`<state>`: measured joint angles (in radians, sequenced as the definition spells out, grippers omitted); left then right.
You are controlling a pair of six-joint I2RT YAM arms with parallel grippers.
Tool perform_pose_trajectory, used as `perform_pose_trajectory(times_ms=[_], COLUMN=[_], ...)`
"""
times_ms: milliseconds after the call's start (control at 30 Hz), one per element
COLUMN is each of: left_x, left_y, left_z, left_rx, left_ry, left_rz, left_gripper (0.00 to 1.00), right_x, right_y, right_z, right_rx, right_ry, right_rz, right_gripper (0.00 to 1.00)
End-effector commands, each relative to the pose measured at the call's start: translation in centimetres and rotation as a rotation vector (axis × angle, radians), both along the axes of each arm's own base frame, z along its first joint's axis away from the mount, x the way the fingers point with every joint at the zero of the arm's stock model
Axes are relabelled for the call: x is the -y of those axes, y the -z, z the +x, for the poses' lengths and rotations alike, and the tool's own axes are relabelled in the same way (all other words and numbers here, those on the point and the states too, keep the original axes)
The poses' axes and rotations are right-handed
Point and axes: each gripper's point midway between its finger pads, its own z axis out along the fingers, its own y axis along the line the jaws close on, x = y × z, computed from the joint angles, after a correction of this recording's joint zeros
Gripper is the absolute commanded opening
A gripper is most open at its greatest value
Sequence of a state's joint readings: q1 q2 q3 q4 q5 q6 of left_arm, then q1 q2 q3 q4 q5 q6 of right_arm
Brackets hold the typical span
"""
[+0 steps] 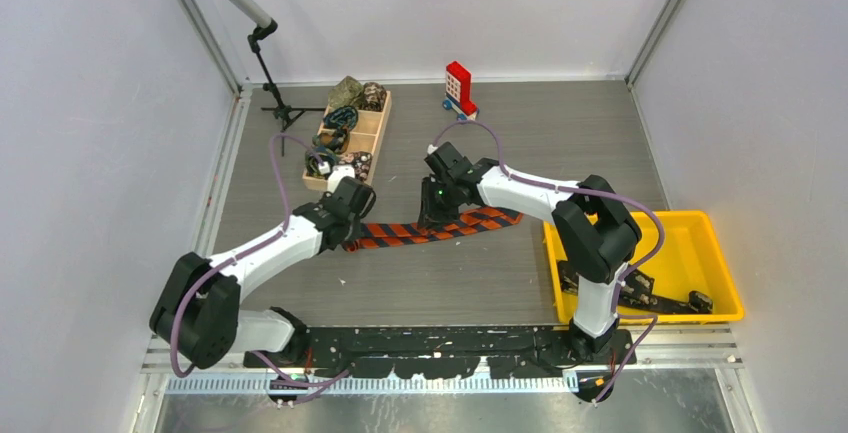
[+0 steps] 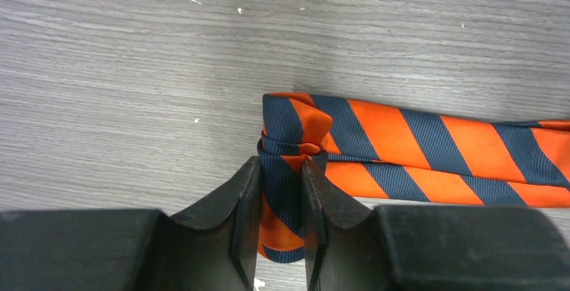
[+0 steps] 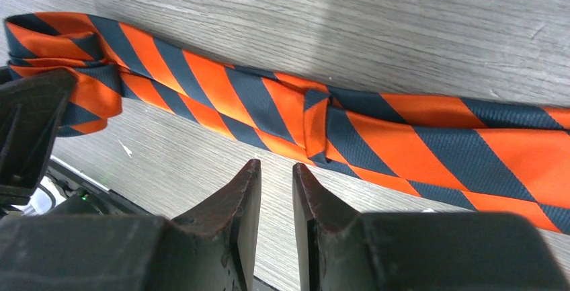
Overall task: Roll the ties
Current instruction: Roll the tie at the center of the board.
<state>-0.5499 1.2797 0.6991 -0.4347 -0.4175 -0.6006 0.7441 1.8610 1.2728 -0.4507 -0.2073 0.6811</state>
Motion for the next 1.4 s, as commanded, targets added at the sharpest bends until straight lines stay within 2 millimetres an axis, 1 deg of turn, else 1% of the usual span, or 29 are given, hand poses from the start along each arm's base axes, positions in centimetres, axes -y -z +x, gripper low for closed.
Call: perform_pose_trajectory(times_ms=[0, 200, 367, 533, 833, 1133, 1233, 1367], left_x=[-1.0, -0.6, -0.4, 0.5, 2.5, 3.6, 4.2, 5.2], left_y=[-1.5, -1.9, -1.8, -1.6, 0.2, 1.9, 2.5, 2.7], left_z=[0.9, 1.0, 1.2, 1.3, 1.5, 1.5, 1.4, 1.2], left_rx=[0.044, 0.056, 0.051, 0.068, 0.053, 0.024, 0.003, -0.02], left_ry=[-0.044, -0.048, -0.056, -0.048, -0.011, 0.019, 0.048, 0.09], left_rz=[0.127, 0.229, 0.337, 0.424, 0.5, 0.551, 0.545, 0.532], left_gripper=[0.27, 0.27, 0.27, 0.28, 0.28, 0.29, 0.32, 0.39], right_x=[0.5, 1.1, 1.6, 2.2, 3.0, 3.4, 3.4, 3.5], right_y=[-2.0, -1.9, -1.8, -1.6, -1.6, -1.7, -1.7, -1.9], right_z=[0.2, 0.2, 0.1, 0.0, -0.1, -0.2, -0.2, -0.1], right_rx=[0.052, 0.053, 0.05, 0.047, 0.045, 0.046, 0.048, 0.051], right_ry=[-0.002, 0.007, 0.012, 0.02, 0.032, 0.034, 0.035, 0.036], right_rz=[0.017, 0.011, 0.006, -0.001, -0.003, -0.002, -0.001, 0.002], right_gripper=[0.29, 0.29, 0.29, 0.29, 0.29, 0.29, 0.29, 0.29])
